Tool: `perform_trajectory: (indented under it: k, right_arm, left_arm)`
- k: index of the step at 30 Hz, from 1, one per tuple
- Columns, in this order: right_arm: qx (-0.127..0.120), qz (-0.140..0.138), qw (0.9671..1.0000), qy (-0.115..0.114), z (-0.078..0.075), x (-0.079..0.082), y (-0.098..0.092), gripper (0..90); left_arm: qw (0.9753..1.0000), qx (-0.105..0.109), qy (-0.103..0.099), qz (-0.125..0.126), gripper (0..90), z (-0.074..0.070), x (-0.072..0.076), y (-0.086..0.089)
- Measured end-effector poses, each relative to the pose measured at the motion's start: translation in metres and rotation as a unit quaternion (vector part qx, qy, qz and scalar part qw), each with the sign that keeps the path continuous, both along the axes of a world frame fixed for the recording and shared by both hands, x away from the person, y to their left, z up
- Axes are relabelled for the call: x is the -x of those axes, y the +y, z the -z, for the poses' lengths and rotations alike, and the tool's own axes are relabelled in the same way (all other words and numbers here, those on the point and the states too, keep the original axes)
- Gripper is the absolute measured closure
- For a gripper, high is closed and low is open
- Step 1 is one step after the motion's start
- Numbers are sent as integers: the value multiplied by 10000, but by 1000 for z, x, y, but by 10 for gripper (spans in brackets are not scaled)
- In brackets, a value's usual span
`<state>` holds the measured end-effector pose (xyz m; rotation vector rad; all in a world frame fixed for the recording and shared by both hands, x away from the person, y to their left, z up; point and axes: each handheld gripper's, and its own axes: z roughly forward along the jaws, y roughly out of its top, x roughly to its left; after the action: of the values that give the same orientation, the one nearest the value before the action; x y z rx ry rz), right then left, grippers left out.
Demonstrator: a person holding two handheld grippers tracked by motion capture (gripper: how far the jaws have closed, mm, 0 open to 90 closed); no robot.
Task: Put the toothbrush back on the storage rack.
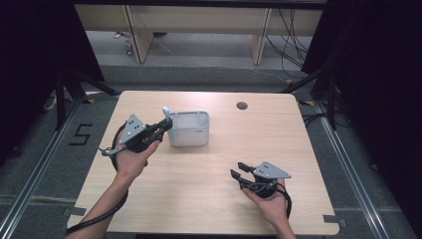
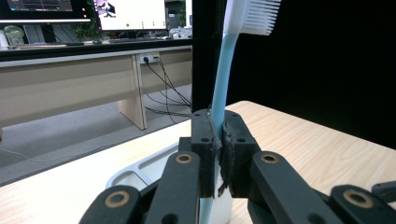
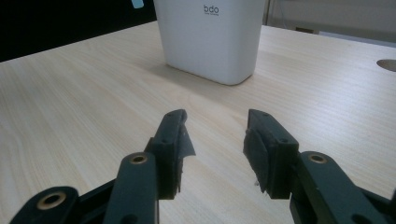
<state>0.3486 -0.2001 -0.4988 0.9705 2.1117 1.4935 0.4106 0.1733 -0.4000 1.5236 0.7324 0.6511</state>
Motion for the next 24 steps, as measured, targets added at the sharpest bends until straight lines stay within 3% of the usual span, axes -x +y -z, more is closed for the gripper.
perform_trajectory:
  k: [1, 3, 4, 5, 8, 10, 14, 16, 19, 24]
  right_arm:
    - [109, -42, 9998, -167, 0, -2, -2, 580]
    - [49, -13, 10000, -44, 0, -1, -1, 579]
    - [71, -45, 9998, -184, 1, -3, -2, 579]
    - [-64, -72, 9999, -64, 2, -2, -1, 579]
    - [66, -32, 9999, -155, 1, -2, -3, 576]
    - [2, 38, 9998, -201, 2, -2, -2, 576]
    - [-31, 8, 10000, -53, 2, -2, -2, 574]
    - [26, 32, 9998, -180, 2, -3, -3, 575]
    - [34, 42, 9998, -175, 2, -3, -3, 575]
    - [-25, 62, 10000, 21, 2, 0, -2, 575]
  left_arm:
    - [10000, 1, -5, -18, 842, -1, -1, 1]
    - [10000, 34, 3, -28, 842, -2, -2, 2]
    - [10000, 38, 1, -35, 842, -2, -3, 2]
    - [10000, 62, -4, -48, 842, -3, -5, 2]
    - [9999, 53, -36, -82, 842, -5, -8, 3]
    - [9999, 57, -43, -92, 842, -5, -9, 3]
    - [9998, 77, -68, -148, 842, -6, -14, 5]
    - [9998, 80, -67, -163, 842, -6, -15, 5]
    - [9998, 83, -60, -194, 842, -7, -19, 6]
    - [9996, 94, -71, -242, 842, -10, -25, 6]
